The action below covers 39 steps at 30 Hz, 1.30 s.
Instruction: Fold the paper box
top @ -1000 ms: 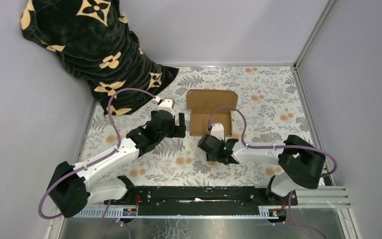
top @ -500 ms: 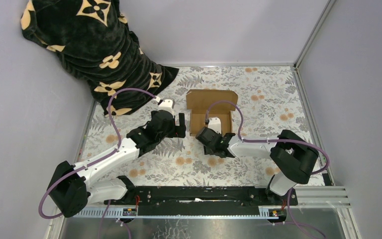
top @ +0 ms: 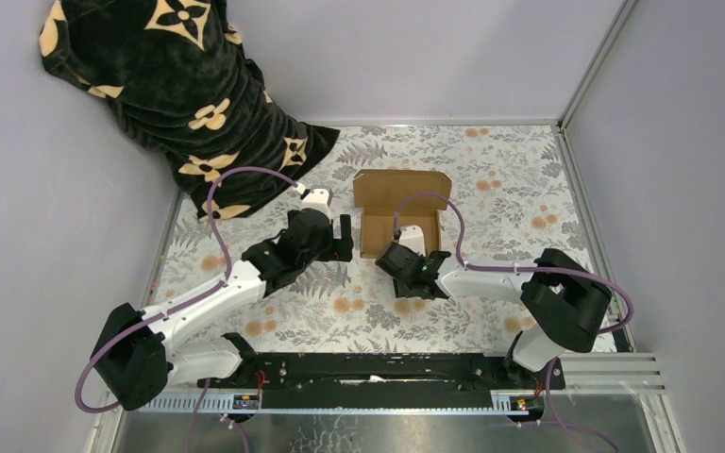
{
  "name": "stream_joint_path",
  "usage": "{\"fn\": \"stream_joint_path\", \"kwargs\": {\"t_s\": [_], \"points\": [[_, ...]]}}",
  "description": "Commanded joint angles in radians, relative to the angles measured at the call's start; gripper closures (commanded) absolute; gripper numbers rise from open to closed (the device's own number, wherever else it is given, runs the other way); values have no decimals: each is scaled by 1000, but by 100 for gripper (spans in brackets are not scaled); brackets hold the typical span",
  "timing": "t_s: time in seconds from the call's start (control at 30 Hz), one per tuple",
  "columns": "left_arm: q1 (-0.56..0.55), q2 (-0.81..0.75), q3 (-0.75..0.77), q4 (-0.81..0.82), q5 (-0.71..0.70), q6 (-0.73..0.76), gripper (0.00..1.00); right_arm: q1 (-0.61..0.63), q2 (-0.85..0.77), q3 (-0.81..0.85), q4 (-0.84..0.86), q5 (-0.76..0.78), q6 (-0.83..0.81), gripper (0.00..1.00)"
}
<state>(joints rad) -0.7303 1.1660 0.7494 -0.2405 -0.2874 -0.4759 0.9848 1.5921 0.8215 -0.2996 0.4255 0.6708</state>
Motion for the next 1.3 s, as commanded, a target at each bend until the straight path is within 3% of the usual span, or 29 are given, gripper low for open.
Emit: {"fn": "stream_joint_path", "kwargs": {"t_s": [0.0,0.8,1.27], "points": [[-4,3,19,22,-10,8,1,-8,-40,15,-106,11,-20,60],[-4,0,9,29,-9,2,1,-12,-70,193,-191,75,-85,59],[-4,-2,6,21,-18,8,1,-175,68,391,-100,24,-231,59]]}}
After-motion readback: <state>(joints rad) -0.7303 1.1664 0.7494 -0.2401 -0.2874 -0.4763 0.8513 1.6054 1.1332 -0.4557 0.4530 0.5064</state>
